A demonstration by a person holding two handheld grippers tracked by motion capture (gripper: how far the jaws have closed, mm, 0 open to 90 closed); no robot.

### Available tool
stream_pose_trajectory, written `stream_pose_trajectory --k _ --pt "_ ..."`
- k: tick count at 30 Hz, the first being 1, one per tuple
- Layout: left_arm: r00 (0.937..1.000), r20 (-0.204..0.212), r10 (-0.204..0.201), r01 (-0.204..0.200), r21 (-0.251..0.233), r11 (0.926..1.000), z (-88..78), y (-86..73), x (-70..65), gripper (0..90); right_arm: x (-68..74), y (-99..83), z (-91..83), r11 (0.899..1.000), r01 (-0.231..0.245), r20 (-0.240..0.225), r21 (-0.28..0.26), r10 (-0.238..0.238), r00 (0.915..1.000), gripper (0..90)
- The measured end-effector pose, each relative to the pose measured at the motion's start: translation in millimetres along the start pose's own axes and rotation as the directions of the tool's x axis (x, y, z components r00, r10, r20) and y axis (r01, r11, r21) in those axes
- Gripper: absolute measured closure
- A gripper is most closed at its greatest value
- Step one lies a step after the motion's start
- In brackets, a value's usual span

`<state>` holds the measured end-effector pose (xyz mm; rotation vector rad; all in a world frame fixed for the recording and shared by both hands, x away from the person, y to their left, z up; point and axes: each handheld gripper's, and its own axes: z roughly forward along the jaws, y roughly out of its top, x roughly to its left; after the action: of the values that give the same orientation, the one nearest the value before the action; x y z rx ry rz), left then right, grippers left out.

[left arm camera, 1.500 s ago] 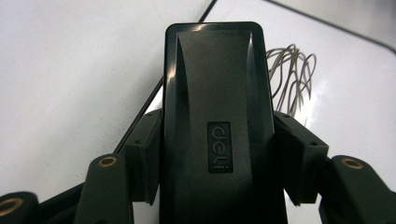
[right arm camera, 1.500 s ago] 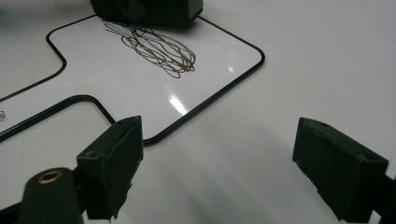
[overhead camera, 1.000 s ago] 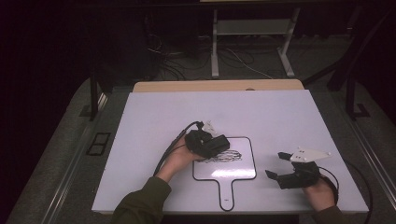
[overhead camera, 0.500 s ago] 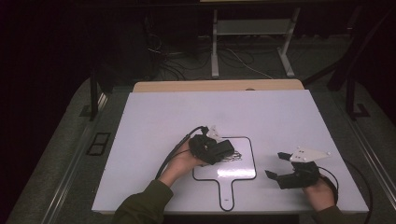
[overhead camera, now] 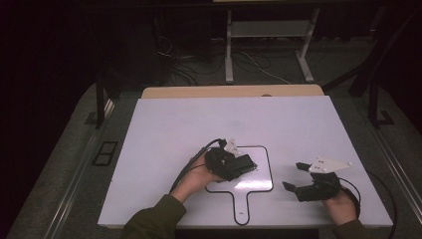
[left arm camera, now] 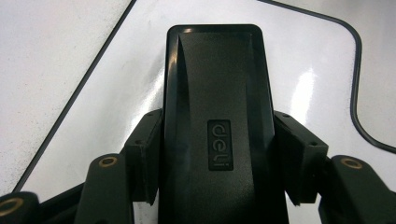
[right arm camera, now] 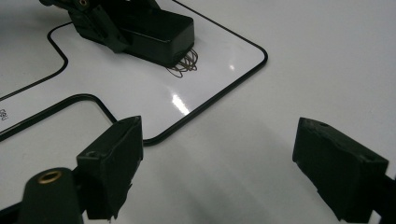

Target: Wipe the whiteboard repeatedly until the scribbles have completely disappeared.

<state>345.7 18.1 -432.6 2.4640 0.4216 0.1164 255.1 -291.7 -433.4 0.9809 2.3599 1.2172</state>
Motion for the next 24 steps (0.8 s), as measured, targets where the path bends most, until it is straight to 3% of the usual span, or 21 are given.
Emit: stream_pose_trajectory --k 7,17,21,24 --pt "0.9992 -0.025 -0.031 0.031 -0.006 0.9995 -3.0 -4.4 13.3 39.6 -1.0 -0.3 -0.9 1.000 0.005 0.001 -0.001 -0.005 1.0000 15.0" --pt "0.9908 -0.098 -0.093 0.093 -0.006 0.9956 -12.8 -16.4 39.0 39.5 -0.8 -0.2 -0.8 1.000 0.009 0.000 -0.001 -0.009 1.0000 15.0" --pt "0.9879 -0.107 -0.113 0.112 -0.015 0.9936 -14.8 -19.9 43.9 39.5 -1.0 -0.2 -1.1 1.000 0.007 0.001 -0.001 -0.007 1.0000 15.0" --pt "0.9895 -0.109 -0.095 0.095 -0.001 0.9954 -14.7 -18.3 40.3 39.5 -1.2 -0.3 -1.0 1.000 0.007 0.001 0.000 -0.007 1.0000 15.0"
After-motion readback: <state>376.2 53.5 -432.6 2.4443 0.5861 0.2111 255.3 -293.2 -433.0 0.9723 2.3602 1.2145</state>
